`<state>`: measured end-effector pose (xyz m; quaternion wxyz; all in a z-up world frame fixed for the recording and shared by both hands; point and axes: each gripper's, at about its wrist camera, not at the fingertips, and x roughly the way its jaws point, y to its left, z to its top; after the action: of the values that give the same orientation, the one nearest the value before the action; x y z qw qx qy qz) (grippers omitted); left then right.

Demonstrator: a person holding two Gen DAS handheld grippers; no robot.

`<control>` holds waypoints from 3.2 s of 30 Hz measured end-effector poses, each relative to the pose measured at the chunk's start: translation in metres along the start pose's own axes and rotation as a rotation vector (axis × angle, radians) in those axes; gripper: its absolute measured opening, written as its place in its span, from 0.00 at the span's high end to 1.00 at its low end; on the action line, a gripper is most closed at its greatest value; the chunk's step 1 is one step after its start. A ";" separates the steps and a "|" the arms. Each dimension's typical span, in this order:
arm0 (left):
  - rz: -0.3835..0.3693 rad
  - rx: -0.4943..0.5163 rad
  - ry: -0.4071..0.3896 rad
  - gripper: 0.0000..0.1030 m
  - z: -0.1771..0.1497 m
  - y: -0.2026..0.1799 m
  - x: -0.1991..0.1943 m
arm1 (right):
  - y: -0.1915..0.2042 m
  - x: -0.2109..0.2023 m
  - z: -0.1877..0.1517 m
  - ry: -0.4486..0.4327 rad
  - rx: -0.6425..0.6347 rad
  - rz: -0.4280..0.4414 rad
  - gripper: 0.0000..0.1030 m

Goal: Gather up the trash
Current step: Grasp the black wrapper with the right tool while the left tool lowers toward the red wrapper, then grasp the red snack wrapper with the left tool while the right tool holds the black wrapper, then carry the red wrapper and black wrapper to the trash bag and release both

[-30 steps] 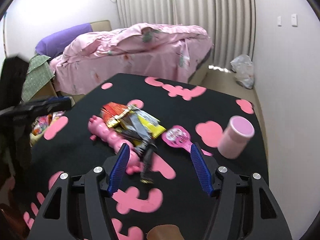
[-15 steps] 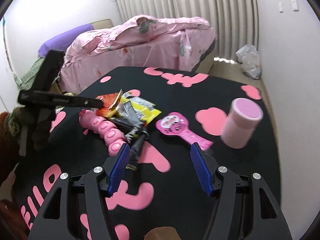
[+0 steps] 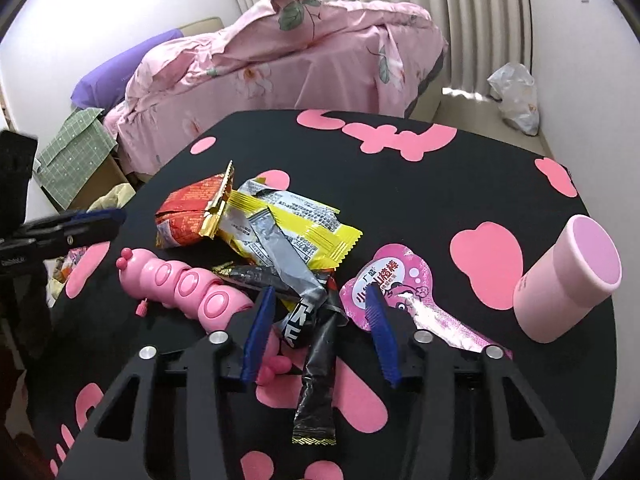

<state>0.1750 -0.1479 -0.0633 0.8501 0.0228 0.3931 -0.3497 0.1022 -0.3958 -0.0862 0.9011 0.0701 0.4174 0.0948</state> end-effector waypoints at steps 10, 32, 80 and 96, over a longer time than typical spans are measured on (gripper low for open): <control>0.029 0.061 0.152 0.48 0.035 -0.005 0.074 | 0.005 -0.036 -0.020 -0.024 -0.024 -0.059 0.80; 0.050 -0.136 0.134 0.53 -0.043 0.005 -0.049 | 0.039 -0.062 -0.047 -0.020 -0.009 0.067 0.62; 0.195 -0.088 0.025 0.65 -0.051 -0.004 -0.041 | 0.056 -0.061 -0.060 -0.017 -0.020 0.030 0.81; 0.227 -0.177 -0.178 0.65 -0.061 0.023 -0.145 | 0.129 -0.096 -0.004 -0.163 -0.153 0.041 0.81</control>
<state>0.0844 -0.0280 -0.0108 0.9143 -0.0391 0.3403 -0.2160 0.0242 -0.2924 0.0085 0.9326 0.0169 0.3328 0.1385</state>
